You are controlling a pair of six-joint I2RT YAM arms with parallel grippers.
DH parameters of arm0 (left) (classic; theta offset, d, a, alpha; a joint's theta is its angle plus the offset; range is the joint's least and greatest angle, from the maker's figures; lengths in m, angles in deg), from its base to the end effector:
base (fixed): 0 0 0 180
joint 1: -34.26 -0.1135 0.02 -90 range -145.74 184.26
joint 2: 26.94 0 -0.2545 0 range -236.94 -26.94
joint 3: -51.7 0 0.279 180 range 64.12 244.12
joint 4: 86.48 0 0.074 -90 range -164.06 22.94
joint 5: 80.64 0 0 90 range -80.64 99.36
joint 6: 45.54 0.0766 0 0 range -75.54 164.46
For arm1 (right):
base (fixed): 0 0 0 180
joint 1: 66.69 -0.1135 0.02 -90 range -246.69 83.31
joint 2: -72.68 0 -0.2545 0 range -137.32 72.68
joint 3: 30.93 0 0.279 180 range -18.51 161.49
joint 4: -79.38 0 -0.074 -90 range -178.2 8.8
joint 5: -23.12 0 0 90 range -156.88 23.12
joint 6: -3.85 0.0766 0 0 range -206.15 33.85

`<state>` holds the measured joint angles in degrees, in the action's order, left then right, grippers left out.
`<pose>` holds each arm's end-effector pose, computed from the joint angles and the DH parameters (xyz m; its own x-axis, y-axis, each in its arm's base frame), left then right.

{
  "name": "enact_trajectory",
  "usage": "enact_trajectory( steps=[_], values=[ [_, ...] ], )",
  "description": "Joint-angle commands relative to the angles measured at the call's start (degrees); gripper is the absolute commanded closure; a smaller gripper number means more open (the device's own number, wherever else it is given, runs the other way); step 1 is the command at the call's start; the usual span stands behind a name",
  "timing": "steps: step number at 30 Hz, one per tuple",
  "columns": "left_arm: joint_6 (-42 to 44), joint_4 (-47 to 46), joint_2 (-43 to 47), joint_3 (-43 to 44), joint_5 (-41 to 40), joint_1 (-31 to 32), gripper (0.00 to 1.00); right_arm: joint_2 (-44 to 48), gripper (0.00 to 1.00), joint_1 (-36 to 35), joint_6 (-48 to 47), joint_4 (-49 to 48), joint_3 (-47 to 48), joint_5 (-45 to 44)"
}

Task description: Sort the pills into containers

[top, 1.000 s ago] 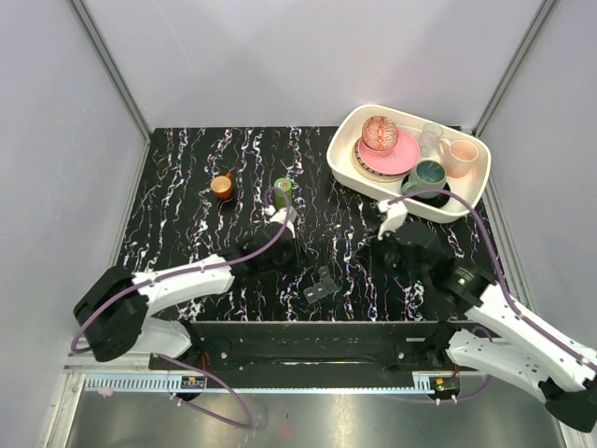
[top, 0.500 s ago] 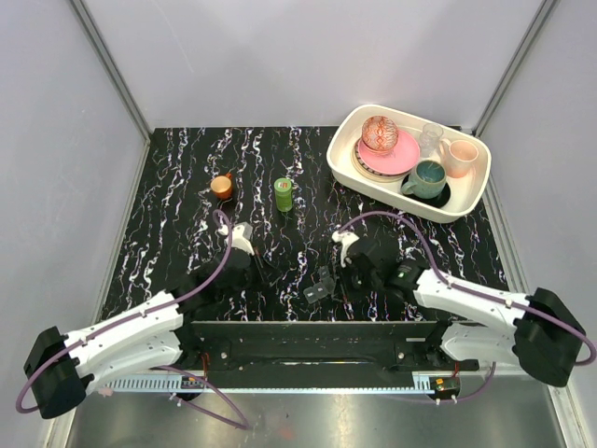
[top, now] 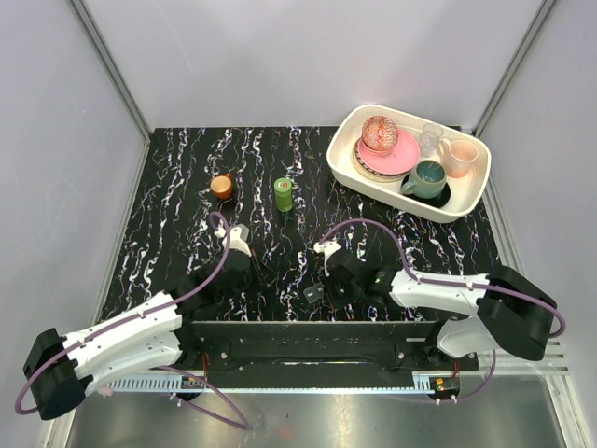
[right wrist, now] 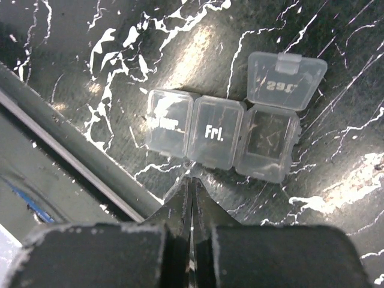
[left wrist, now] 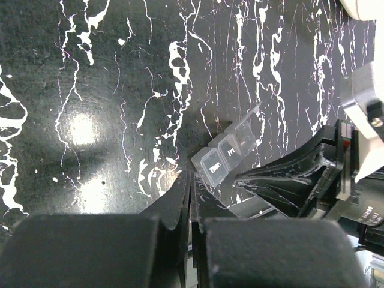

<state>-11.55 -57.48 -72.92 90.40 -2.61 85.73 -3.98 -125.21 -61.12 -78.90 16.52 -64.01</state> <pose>0.1619 -0.1778 0.1730 -0.7542 -0.3549 -0.5524 0.0640 0.7976 -0.5998 0.1532 0.2576 0.1081 -0.7347 -0.3907 -0.5546 -0.6152 0.7283 0.3019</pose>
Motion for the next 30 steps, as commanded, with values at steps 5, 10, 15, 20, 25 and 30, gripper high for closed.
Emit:
enact_trajectory(
  steps=[5, 10, 15, 20, 25, 30],
  values=[
    [-1.7, -1.2, 0.3, 0.5, -1.6, 0.2, 1.0, -5.6, 1.0, -0.5, -1.5, -5.2, 2.0, -1.8],
    [-2.2, -0.5, 1.3, -0.2, -2.1, 0.3, 1.0, -7.4, 1.0, -0.9, -1.7, -6.2, 2.6, -2.3],
    [-2.2, -0.2, 1.9, -0.3, -2.3, 0.3, 1.0, -9.2, 1.0, -0.9, -1.8, -6.6, 4.3, -4.3],
    [-2.2, 0.3, 2.2, -0.3, -2.3, 0.3, 1.0, -11.2, 1.0, -0.9, -1.8, -7.2, 7.1, -3.1],
    [-2.4, 1.1, 3.2, -0.5, -2.4, 0.2, 1.0, -13.9, 1.0, -0.9, -1.6, -7.8, 9.0, -3.0],
    [-2.4, 2.4, 4.6, -0.6, -3.0, 0.3, 1.0, -16.1, 1.0, -0.9, -2.1, -8.0, 10.8, -3.1]
  ],
)
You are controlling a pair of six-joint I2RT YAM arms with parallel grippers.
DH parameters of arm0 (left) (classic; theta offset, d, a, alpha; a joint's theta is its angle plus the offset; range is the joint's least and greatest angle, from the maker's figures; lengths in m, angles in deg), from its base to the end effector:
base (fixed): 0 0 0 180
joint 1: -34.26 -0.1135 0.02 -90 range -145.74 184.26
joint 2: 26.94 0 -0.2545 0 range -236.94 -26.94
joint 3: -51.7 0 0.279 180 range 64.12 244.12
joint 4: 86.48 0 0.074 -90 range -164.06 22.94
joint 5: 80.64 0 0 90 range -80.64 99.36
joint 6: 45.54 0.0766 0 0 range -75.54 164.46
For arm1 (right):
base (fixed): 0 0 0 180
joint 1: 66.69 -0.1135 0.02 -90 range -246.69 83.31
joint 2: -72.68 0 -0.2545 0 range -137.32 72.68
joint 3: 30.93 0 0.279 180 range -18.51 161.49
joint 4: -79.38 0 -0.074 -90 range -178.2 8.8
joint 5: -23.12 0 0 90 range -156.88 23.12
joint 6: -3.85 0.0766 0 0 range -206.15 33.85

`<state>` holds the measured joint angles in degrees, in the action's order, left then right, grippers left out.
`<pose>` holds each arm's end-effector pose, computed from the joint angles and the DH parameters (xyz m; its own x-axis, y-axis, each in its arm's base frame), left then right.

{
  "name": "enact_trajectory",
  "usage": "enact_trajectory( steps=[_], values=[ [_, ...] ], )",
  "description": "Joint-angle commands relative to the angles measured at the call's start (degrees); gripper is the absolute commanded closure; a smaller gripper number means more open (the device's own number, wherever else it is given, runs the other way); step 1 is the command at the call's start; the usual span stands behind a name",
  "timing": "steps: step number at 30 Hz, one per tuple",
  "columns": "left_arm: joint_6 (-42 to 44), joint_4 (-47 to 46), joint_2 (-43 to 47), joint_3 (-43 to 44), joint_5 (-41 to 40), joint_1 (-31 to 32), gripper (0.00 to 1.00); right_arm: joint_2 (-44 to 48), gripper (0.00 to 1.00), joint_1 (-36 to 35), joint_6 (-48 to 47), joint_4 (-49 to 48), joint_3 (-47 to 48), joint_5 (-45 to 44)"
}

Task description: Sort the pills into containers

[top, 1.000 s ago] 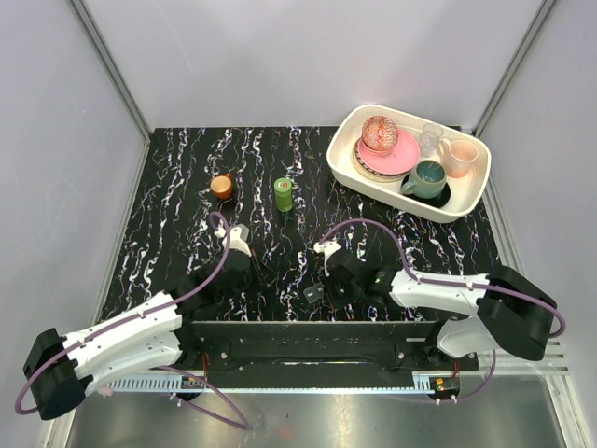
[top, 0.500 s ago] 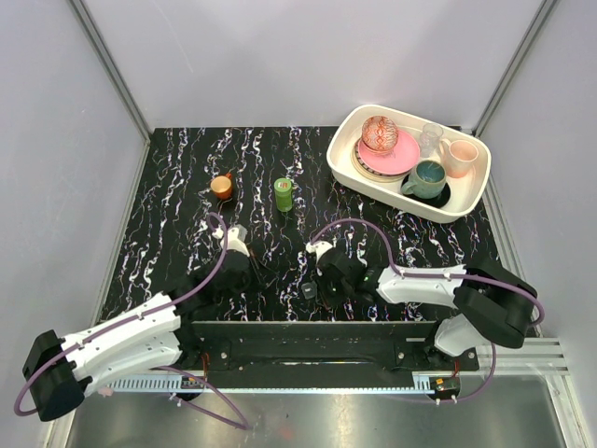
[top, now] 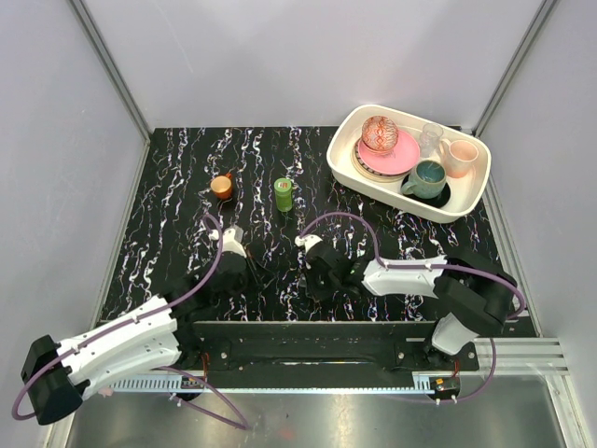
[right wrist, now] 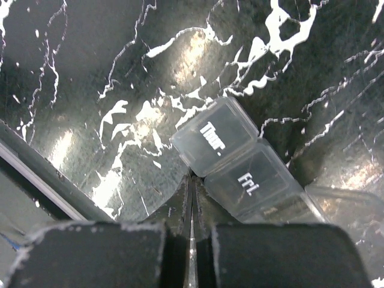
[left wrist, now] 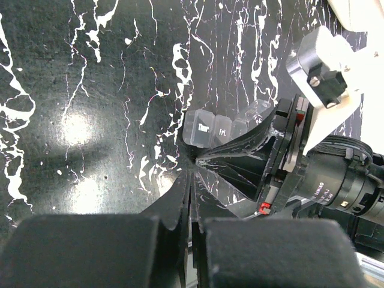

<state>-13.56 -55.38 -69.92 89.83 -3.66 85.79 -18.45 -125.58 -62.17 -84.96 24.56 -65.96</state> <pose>0.1579 -0.1710 0.1762 -0.7442 -0.3918 -0.5409 0.0341 0.7865 -0.6166 0.1777 0.2968 0.0879 -0.7185 -0.4040 -0.5662 -0.6230 0.7357 0.2656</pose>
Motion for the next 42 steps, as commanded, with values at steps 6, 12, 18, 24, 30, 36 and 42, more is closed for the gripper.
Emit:
enact_trajectory(
  steps=[6, 12, 18, 24, 30, 36, 42],
  values=[
    [-0.6, 1.3, 2.6, -0.2, -2.1, 0.2, 1.0, -4.3, 1.0, -0.5, -1.4, -1.9, 5.4, -2.6],
    [-0.7, 2.2, 3.5, -0.2, -2.3, 0.2, 1.0, -6.6, 1.0, -0.5, -1.5, -1.3, 7.8, -4.6],
    [-1.0, 3.1, 4.7, -0.6, -2.6, 0.2, 1.0, -5.9, 1.0, -0.5, -1.9, -0.8, 8.8, -5.8],
    [-1.3, 4.8, 5.9, -0.4, -3.5, 0.2, 1.0, -1.1, 1.0, -0.4, -4.5, -0.2, 10.9, -4.9],
    [-1.6, 5.8, 6.6, -0.9, -4.0, 0.2, 1.0, 6.3, 0.6, 0.4, -10.2, 0.0, 14.6, -6.8],
    [0.9, 1.3, 9.8, -2.9, -2.6, 0.2, 0.93, 4.2, 0.17, 10.6, -10.8, 6.4, 26.2, 1.1],
    [1.7, 2.6, 10.6, -2.9, -1.9, 0.2, 0.77, -10.0, 0.1, 14.2, -15.8, 16.3, 48.0, -6.2]
  ],
)
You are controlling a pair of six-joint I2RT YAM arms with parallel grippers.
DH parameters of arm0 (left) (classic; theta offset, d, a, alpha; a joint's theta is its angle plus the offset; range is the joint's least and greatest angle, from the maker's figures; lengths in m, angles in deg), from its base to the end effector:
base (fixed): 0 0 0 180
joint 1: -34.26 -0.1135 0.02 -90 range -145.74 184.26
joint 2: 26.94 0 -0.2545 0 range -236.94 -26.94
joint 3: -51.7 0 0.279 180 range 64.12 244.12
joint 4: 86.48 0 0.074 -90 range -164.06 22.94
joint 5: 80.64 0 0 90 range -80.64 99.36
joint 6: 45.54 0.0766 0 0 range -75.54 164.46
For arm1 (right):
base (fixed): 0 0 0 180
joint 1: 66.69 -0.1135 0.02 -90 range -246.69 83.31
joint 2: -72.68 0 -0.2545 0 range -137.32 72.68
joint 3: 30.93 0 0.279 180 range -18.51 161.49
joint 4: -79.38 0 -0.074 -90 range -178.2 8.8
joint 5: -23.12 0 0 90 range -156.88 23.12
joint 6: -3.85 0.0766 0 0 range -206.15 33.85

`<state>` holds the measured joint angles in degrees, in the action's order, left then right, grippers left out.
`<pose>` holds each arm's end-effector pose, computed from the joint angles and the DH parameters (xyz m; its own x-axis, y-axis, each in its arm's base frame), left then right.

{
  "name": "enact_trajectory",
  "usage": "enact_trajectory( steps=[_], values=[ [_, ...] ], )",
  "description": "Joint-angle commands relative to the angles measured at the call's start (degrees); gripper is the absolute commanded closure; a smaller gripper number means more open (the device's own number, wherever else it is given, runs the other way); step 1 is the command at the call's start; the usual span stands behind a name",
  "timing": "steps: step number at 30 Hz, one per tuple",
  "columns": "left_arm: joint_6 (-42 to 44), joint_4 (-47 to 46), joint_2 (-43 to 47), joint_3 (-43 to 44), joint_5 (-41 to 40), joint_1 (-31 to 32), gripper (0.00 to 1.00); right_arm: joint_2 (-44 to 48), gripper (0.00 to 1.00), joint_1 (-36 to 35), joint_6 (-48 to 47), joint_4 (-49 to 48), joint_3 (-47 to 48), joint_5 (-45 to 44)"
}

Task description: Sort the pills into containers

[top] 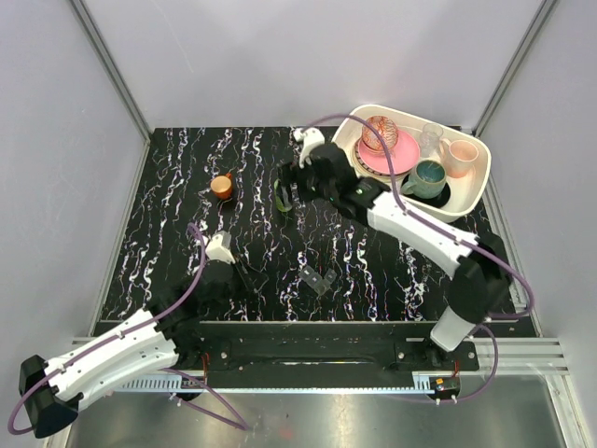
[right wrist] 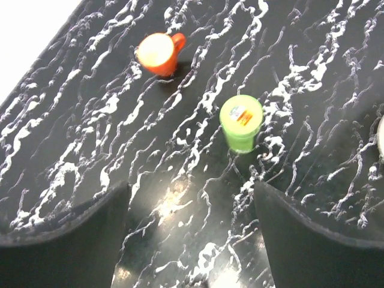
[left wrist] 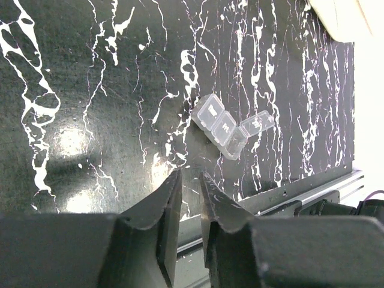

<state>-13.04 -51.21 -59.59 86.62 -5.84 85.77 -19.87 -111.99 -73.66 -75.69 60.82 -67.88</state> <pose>0.1455 -0.1507 0.1813 -0.7037 -0.4227 -0.5711 0.0464 0.7747 -0.6306 0.3146 0.3160 0.2985 -0.4494 -0.1468 -0.8812 -0.6170 0.7643 0.1874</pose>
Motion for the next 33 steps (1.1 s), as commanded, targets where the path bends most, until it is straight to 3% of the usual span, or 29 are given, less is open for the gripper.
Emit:
enact_trajectory(
  steps=[1, 5, 10, 23, 27, 30, 33],
  values=[
    [1.3, -1.2, -0.1, 0.5, 0.2, 0.2, 0.75, -11.0, 0.1, 0.6, -4.8, 9.2, 14.2, -5.2],
    [2.2, 0.2, -0.6, 1.8, 0.2, 0.2, 0.7, -23.6, 0.08, 0.9, -6.1, 12.2, 25.1, -7.9],
    [2.9, 1.5, -0.7, 3.1, -1.1, 0.2, 0.66, -31.6, 0.07, 1.1, -5.8, 14.6, 34.8, -12.2],
    [2.6, 3.3, 1.3, 2.4, -2.4, 0.1, 0.62, -38.3, 0.07, 1.1, -6.3, 14.6, 37.2, -15.1],
    [2.4, 4.1, 2.1, 2.4, -2.7, 0.2, 0.62, -39.8, 0.08, 1.9, -5.9, 13.9, 38.4, -11.3],
    [2.1, 5.0, 2.5, 2.6, -3.0, 0.2, 0.62, -40.5, 0.12, 2.7, -3.8, 13.8, 38.7, -6.1],
    [1.9, 5.4, 3.1, 2.5, -3.2, 0.1, 0.61, -40.7, 0.23, 3.5, -2.4, 13.2, 38.4, -4.2]
  ],
)
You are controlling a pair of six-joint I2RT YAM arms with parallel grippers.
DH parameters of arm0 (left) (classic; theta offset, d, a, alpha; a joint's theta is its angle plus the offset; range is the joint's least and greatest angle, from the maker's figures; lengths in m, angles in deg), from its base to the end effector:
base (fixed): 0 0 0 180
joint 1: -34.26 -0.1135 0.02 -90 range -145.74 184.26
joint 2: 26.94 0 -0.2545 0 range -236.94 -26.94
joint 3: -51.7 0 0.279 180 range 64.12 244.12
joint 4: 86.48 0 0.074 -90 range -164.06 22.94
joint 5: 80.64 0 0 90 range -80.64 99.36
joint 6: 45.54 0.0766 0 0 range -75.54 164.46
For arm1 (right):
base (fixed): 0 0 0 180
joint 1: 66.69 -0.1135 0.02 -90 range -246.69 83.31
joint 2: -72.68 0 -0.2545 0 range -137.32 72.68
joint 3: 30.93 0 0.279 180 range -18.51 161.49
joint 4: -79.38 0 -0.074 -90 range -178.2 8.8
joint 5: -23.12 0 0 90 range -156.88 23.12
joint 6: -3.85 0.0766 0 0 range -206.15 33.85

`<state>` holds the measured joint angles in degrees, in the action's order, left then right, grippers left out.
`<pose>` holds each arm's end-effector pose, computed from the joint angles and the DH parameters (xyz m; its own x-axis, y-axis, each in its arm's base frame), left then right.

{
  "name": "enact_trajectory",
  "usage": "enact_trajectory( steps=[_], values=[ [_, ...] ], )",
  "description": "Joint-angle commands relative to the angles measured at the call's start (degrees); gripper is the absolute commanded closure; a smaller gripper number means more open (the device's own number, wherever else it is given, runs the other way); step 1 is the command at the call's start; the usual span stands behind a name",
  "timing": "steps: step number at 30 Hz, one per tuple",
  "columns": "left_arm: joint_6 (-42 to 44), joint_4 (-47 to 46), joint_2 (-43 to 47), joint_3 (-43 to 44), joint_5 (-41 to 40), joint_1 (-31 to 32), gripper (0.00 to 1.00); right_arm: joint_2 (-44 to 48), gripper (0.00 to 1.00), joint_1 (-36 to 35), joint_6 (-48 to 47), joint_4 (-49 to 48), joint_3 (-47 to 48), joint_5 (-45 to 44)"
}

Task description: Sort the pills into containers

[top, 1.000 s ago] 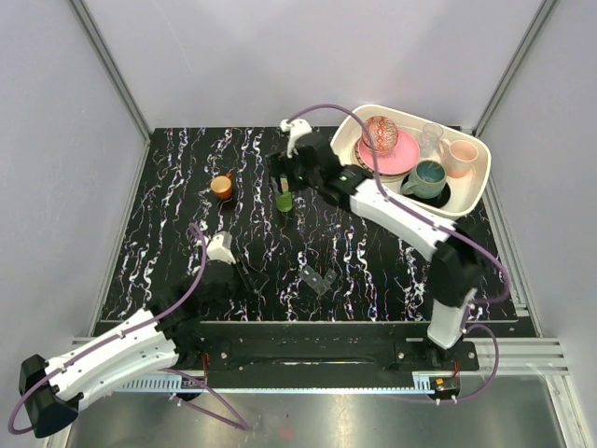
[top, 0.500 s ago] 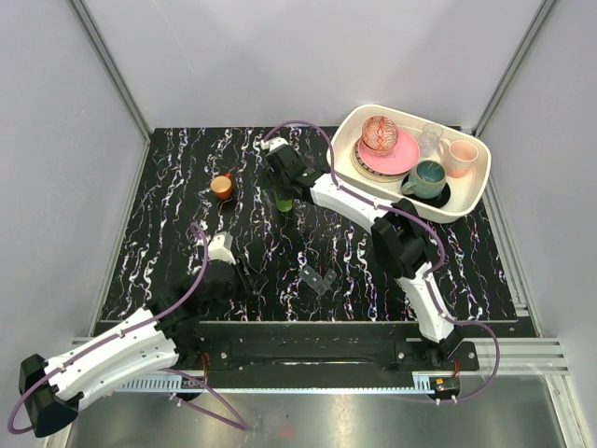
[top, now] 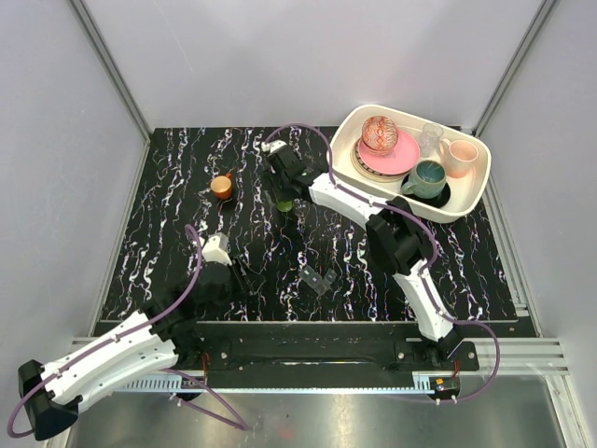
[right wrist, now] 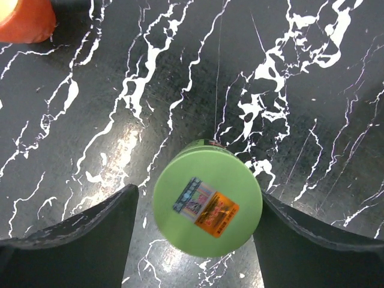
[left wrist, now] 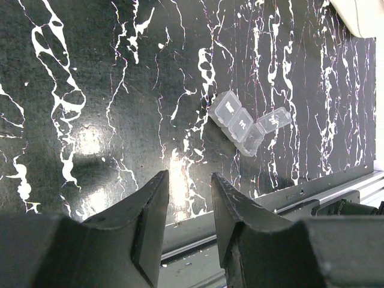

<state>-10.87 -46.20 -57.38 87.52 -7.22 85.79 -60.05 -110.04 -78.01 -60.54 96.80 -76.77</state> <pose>0.1411 -0.1424 0.1843 -0.6999 -0.3863 -0.6008 0.0513 0.8118 -0.5817 0.4280 0.3859 0.1703 -0.5930 -0.3680 -0.7162 -0.5092 0.8604 -0.0204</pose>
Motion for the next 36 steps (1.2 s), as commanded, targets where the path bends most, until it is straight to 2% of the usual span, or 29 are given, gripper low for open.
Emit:
enact_trajectory(
  steps=[1, 4, 8, 9, 11, 12, 16, 17, 18, 21, 23, 30, 36],
  values=[
    [-0.4, 0.4, 1.3, 1.6, -1.9, 0.2, 0.6, -0.4, 0.25, 1.8, 2.0, -2.2, 2.3, 5.0],
    [-0.6, 0.4, 1.6, 1.4, -1.9, 0.2, 0.6, -0.3, 0.33, 2.0, 1.4, -2.4, 1.9, 5.2],
    [-0.5, 0.5, 1.6, 1.5, -1.9, 0.2, 0.59, 0.9, 0.49, 2.3, 0.0, -2.5, 0.8, 6.5],
    [-0.4, 0.5, 1.6, 1.4, -1.8, 0.2, 0.57, 1.5, 0.64, 2.3, -0.1, -2.6, -0.4, 6.8],
    [0.3, 0.5, 1.7, 1.7, -1.7, 0.2, 0.51, 4.4, 0.82, 2.5, -1.2, -3.0, -2.0, 7.2],
    [0.7, 0.4, 1.9, 1.8, -1.8, 0.2, 0.48, 5.6, 0.95, 2.7, -1.7, -2.9, -3.9, 8.1],
    [4.8, 1.5, 2.6, 4.5, -2.1, 0.2, 0.32, 17.6, 0.99, 2.6, -4.5, -1.1, -11.3, 15.5],
    [5.7, 1.8, 2.7, 5.2, -2.1, 0.2, 0.23, 20.1, 0.99, 2.6, -3.8, -0.2, -14.3, 17.8],
    [7.8, 1.7, 3.0, 5.8, -2.1, 0.2, 0.18, 25.1, 1.0, 2.6, -1.7, 1.2, -16.0, 19.0],
    [12.9, 0.9, 2.3, 8.6, -0.8, 0.2, 0.11, 34.7, 1.0, 2.5, 4.5, 2.6, -22.6, 25.3],
    [15.9, -0.9, 1.3, 10.9, 1.0, 0.2, 0.03, 38.8, 1.0, 2.6, 7.0, 3.0, -26.3, 30.3],
    [29.0, -11.9, -3.1, 14.2, 14.3, 0.4, 0.01, 53.0, 1.0, 2.5, 16.4, 5.3, -32.3, 39.6],
    [32.5, -17.2, -8.1, 18.3, 16.3, 1.6, 0.01, 58.3, 1.0, 2.6, 20.2, 6.5, -36.0, 42.3]
  ],
)
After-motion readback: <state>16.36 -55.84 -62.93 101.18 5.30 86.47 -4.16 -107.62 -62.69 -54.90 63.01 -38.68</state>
